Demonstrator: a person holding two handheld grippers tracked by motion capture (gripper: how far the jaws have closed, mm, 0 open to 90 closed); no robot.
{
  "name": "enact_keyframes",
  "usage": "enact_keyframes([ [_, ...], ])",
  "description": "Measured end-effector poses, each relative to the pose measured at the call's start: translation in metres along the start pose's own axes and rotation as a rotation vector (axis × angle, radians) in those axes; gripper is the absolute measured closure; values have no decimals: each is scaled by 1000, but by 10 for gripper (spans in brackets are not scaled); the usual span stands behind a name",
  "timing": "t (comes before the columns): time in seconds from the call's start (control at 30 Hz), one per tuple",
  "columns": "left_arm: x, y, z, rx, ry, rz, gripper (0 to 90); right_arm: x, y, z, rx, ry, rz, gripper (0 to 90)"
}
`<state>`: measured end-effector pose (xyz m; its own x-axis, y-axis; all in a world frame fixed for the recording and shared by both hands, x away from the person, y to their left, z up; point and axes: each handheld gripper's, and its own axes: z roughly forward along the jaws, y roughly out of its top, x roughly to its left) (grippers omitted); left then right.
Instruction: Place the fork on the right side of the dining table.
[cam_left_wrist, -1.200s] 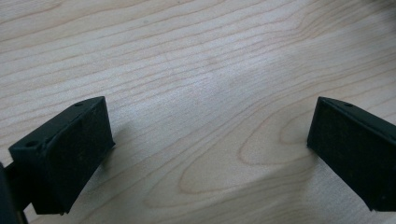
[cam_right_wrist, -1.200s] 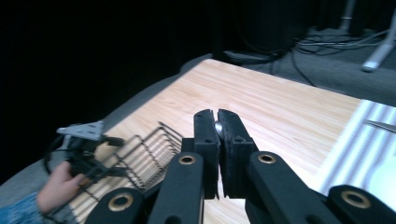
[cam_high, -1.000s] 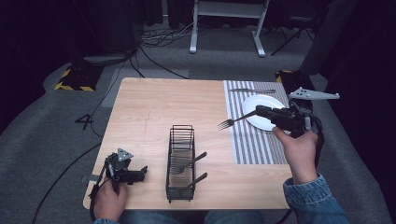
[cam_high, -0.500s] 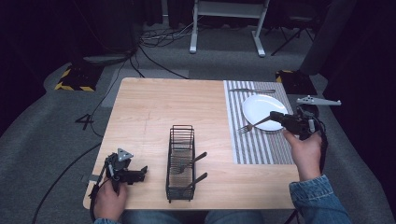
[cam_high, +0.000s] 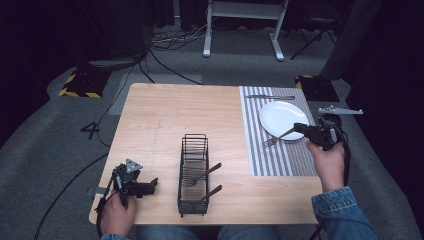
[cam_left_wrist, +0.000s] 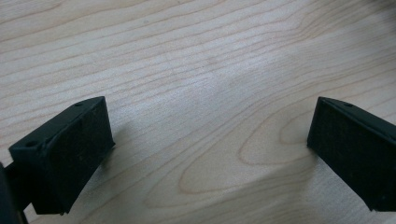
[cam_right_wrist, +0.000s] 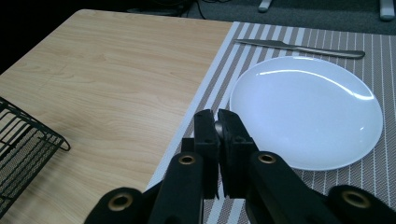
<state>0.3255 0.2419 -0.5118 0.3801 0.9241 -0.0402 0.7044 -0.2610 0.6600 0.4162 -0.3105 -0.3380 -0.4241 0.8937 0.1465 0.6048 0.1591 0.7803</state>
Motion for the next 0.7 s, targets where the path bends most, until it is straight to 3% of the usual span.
enact_keyframes([
  [0.5, 0, 0, 0, 0, 0, 0, 2, -3, -6, 16, 64, 6, 15, 868],
  [0.7, 0, 0, 0, 0, 0, 0, 2, -12, -4, 19, 67, 9, 50, 854],
])
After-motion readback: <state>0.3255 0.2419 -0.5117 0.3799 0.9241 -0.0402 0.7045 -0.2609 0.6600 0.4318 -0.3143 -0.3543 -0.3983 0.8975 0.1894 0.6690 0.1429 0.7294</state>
